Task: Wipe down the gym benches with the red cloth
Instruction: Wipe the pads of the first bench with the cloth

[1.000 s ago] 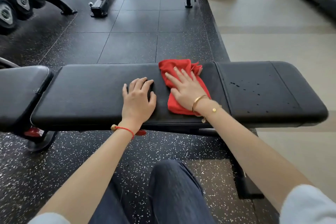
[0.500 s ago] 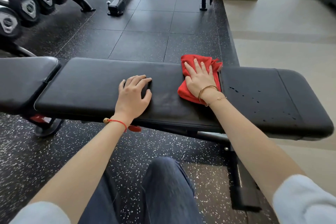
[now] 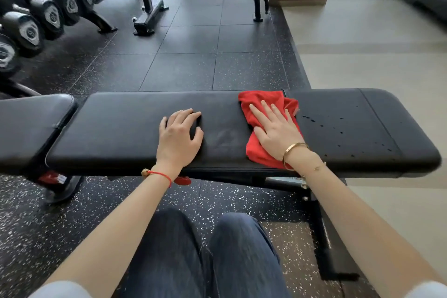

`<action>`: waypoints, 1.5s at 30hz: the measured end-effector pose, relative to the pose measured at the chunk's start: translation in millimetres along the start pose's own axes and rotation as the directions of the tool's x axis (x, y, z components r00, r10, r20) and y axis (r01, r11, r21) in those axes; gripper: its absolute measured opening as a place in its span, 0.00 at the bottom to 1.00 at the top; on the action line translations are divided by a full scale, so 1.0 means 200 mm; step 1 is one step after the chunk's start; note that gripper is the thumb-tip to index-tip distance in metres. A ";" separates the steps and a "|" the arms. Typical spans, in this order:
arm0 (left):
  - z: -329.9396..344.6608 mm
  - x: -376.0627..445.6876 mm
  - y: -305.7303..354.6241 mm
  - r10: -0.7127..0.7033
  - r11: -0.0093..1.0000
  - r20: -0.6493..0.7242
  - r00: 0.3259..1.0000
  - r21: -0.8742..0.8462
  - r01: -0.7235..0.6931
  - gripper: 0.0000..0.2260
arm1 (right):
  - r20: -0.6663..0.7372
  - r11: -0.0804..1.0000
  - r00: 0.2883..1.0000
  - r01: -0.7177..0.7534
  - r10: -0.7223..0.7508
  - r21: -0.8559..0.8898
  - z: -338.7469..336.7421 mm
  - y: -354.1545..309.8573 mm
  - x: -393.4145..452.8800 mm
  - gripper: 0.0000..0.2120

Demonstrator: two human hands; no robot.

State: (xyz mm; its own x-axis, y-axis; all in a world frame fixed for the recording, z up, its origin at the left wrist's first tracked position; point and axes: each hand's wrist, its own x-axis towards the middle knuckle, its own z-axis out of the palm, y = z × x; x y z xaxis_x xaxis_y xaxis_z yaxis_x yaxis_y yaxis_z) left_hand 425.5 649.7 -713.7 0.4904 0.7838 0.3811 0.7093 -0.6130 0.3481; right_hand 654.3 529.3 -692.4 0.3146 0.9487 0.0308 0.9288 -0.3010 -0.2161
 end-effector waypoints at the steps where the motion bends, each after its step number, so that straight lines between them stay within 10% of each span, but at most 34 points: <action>1: 0.00 0.00 0.00 0.000 1.000 -0.005 1.000 -0.001 0.000 0.18 | 0.001 0.998 0.998 -0.060 0.060 -0.012 -0.01 0.00 0.08 0.27; 15: 0.01 0.00 -0.02 0.005 1.000 -0.008 1.000 -0.004 -0.005 0.18 | -0.001 0.985 0.985 0.172 -0.172 -0.017 0.08 -0.29 0.02 0.27; 23: 0.00 0.01 0.00 -0.012 1.000 0.006 1.000 -0.002 0.012 0.19 | 0.007 0.994 0.995 -0.101 0.101 -0.041 0.02 -0.19 0.35 0.26; 34: 0.01 0.02 -0.01 -0.008 1.000 -0.010 1.000 0.002 0.008 0.18 | 0.016 0.970 0.970 0.243 -0.243 0.016 0.06 -0.29 0.03 0.27; 45: -0.01 0.01 0.01 -0.004 1.000 0.002 1.000 0.008 0.004 0.17 | 0.015 0.992 0.993 -0.119 0.120 -0.029 0.00 -0.10 0.38 0.26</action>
State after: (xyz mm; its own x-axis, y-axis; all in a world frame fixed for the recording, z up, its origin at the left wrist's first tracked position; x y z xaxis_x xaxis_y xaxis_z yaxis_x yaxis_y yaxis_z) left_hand 426.8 650.8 -710.6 0.4881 0.7866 0.3782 0.7154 -0.6088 0.3429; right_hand 658.9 607.8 -684.8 0.4206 0.9072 -0.0100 0.8900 -0.4147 -0.1895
